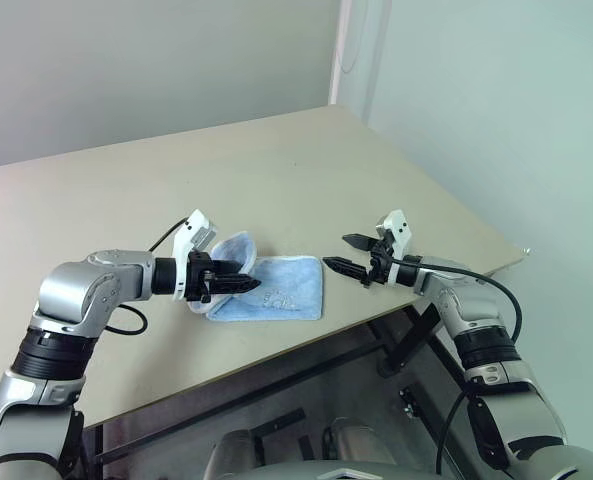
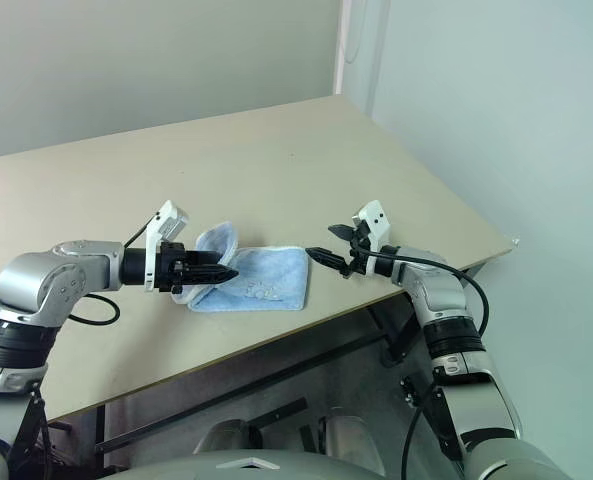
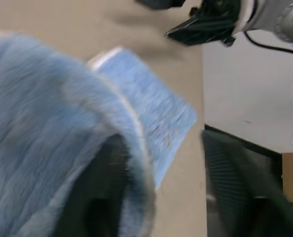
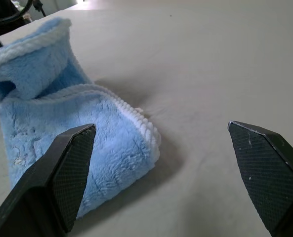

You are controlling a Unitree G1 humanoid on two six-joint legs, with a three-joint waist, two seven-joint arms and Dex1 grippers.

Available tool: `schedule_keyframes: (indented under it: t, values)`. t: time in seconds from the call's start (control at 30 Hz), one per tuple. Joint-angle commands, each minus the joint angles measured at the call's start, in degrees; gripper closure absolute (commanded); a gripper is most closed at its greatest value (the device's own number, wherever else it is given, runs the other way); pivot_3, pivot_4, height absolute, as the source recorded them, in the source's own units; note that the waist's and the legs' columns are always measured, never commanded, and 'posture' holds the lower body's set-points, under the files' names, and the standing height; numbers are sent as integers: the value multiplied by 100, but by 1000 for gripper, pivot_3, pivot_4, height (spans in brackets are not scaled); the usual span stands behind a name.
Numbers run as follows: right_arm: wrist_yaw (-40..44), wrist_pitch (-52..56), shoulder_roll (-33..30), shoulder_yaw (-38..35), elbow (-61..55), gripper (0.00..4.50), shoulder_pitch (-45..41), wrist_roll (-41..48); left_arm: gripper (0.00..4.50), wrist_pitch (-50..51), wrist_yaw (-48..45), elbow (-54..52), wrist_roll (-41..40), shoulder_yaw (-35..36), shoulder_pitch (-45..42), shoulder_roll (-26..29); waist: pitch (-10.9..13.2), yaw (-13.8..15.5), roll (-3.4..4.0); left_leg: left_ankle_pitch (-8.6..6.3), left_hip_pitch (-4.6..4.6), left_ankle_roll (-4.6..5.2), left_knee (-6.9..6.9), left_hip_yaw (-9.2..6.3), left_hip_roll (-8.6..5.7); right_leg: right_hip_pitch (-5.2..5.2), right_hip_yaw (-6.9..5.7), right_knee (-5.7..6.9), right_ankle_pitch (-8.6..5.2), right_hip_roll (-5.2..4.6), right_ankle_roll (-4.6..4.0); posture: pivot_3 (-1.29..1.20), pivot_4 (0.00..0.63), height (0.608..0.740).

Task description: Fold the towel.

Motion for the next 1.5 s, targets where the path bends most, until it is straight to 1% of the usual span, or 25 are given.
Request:
schedule_keyframes:
  t: [0.03, 0.07, 0.1, 0.13, 0.23, 0.43, 0.57, 0.77, 0.97, 1.03, 1.17, 1.27, 1.33, 1.47, 1.5]
  values:
    - [-139, -131, 27, -133, 35, 0, -159, -21, 508, -170, -199, 8, 144, -332, -425, -216, 0, 0, 0, 0, 0, 0, 0, 0, 0, 0, 1, 0, 0, 0, 0, 0, 0, 740]
    - [-186, -145, 33, -140, 50, 0, -150, -28, 203, -189, -220, 85, 203, -440, -531, -295, 0, 1, 0, 0, -1, 0, 1, 1, 0, 2, 1, -1, 2, 1, -3, 0, 0, 740]
    - [-222, -153, 36, -142, 50, 0, -130, -31, 23, -223, -257, 161, 291, -568, -605, -350, 0, 2, 0, 0, -1, 0, 2, 1, -1, 2, 2, -1, 6, 2, -9, 0, 0, 740]
    - [-239, -149, 31, -136, -24, 0, -63, -24, 23, -295, -256, 222, 428, -676, -624, -343, 0, 0, 0, 0, -2, 0, 2, 1, -1, 2, 9, -1, 10, 8, -15, 0, 0, 740]
    - [-274, -143, -2, -144, -194, 0, 84, -14, 23, -346, -255, 418, 578, -703, -644, -314, 0, -26, 0, 0, 2, 0, -1, -3, 6, 2, 50, 0, 9, 46, -13, 0, 0, 740]
    - [-371, -154, -62, -162, -163, 0, 126, -44, 23, -957, -384, 473, 1226, -1083, -489, -148, 2, -14, 3, 0, 2, 1, -3, -23, 11, -3, 50, 10, 6, 68, -10, 0, 0, 740]
    - [-394, -235, -52, -98, -83, 0, 79, -137, 23, -1408, -418, 401, 1108, -580, -394, -227, 2, -10, 3, 0, -1, 1, 3, -20, 9, -1, 56, 8, 5, 65, -12, 0, 0, 740]
    - [-345, -266, -7, -78, -5, 0, 19, -150, 23, -2197, -792, 96, 852, 264, 80, 36, 2, -20, 3, 0, 1, 1, 0, -20, 10, -2, 58, 8, 8, 66, -17, 0, 0, 740]
    - [-301, -351, 88, -13, 184, 0, -97, -212, 23, -2333, -870, 56, 700, 851, 487, 260, 2, -11, 3, 0, 0, 1, 6, -20, 10, 3, 58, 8, 8, 65, -18, 0, 0, 740]
    - [-299, -394, 114, -11, 264, 0, -142, -236, 23, -2334, -888, 5, 710, 874, 637, 294, 2, -12, 3, 1, 1, 1, 8, -19, 10, 4, 60, 8, 8, 64, -17, 0, 0, 740]
    - [-328, -523, 155, 14, 459, 0, -255, -328, 23, -2156, -913, -96, 792, 572, 830, 253, 2, -10, 3, 0, 2, 1, 6, -19, 10, 5, 61, 8, 10, 65, -20, 0, 0, 740]
    - [-445, -649, 180, 1, 658, 0, -365, -458, 639, -2058, -870, -75, 960, 256, 848, 234, 2, -8, 3, 0, 2, 1, 6, -20, 9, 5, 60, 9, 10, 65, -19, 0, 0, 740]
    - [-511, -713, 183, -35, 794, 0, -428, -511, 1391, -1975, -763, -28, 1071, 113, 835, 208, 2, -12, 3, 0, 2, 1, 7, -19, 9, 5, 61, 9, 10, 65, -19, 0, 0, 740]
    - [-488, -765, 156, -48, 836, 0, -382, -547, 2919, -2324, -690, 106, 1598, -219, 903, 338, 2, -14, 3, 0, 2, 1, 4, -19, 9, 3, 62, 9, 11, 66, -19, 0, 0, 740]
    - [-492, -777, 148, -35, 823, 0, -346, -574, 3224, -2413, -638, 138, 1727, -277, 920, 351, 2, -18, 3, 0, 3, 1, 3, -19, 9, 3, 62, 10, 11, 67, -19, 0, 0, 740]
